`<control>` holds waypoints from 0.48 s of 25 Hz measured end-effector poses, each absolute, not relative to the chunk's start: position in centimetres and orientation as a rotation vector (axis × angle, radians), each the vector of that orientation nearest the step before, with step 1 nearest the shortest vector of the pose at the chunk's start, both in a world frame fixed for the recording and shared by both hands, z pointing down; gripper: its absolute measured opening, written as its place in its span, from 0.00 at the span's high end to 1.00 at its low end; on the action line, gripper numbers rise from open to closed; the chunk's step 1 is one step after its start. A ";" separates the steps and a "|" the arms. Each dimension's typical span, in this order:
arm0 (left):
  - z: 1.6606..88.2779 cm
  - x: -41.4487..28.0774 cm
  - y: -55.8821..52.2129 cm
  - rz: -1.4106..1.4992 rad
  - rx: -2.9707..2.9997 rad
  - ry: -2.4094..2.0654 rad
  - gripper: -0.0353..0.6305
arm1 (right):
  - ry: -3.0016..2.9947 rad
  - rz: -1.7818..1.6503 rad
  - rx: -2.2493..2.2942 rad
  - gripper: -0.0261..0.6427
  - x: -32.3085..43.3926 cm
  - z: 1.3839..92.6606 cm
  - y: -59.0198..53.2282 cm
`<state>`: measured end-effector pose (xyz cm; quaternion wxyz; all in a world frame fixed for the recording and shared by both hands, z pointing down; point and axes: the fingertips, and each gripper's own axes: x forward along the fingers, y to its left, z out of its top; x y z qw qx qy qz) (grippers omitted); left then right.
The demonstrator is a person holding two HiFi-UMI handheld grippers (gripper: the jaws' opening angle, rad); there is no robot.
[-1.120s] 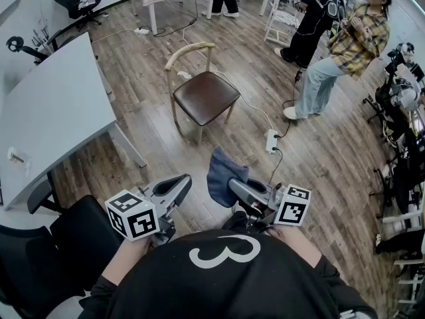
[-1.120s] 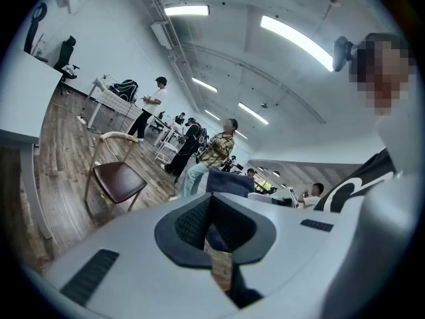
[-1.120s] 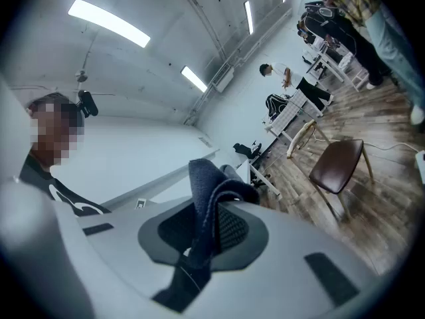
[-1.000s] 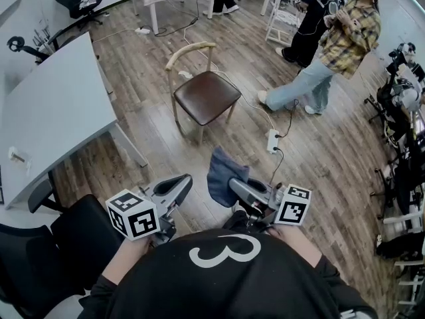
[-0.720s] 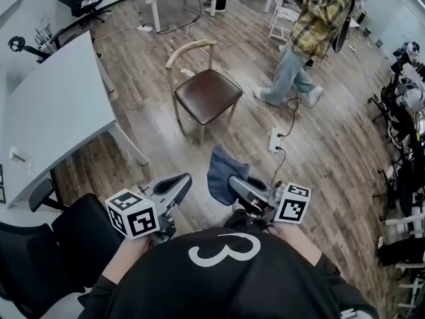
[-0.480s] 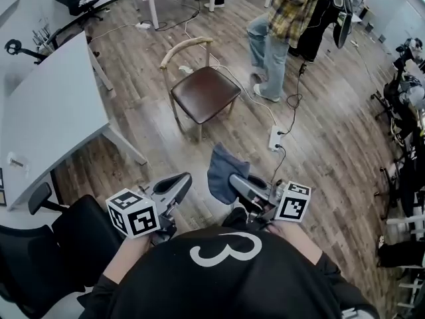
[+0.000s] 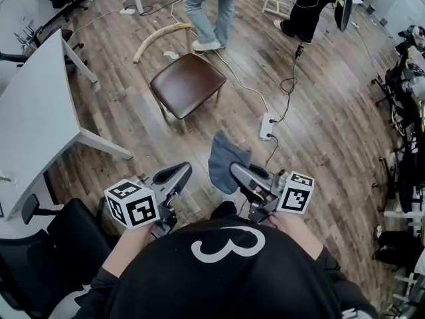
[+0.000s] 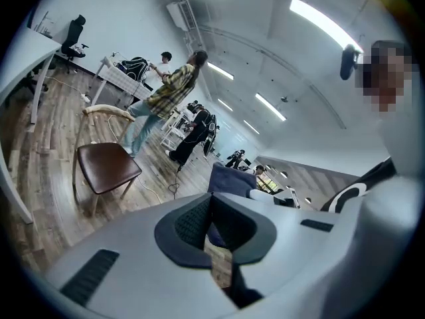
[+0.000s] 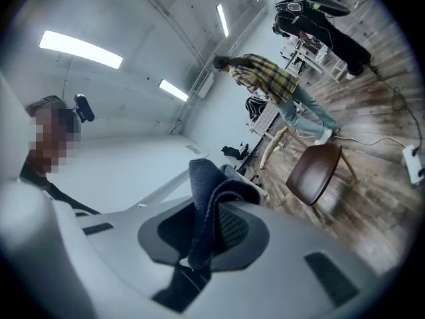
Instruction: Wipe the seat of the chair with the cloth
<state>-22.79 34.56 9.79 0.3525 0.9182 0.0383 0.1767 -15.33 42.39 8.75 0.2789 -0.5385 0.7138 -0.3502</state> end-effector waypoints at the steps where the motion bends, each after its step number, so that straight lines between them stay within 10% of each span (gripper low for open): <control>1: 9.9 -21.4 34.6 0.459 2.370 0.101 0.93 | 1.912 -0.944 -1.445 0.88 -14.2 8.9 42.6; 12: 10.3 -9.6 36.1 0.473 2.347 0.070 0.93 | 1.871 -1.002 -1.422 0.88 -2.9 11.1 44.7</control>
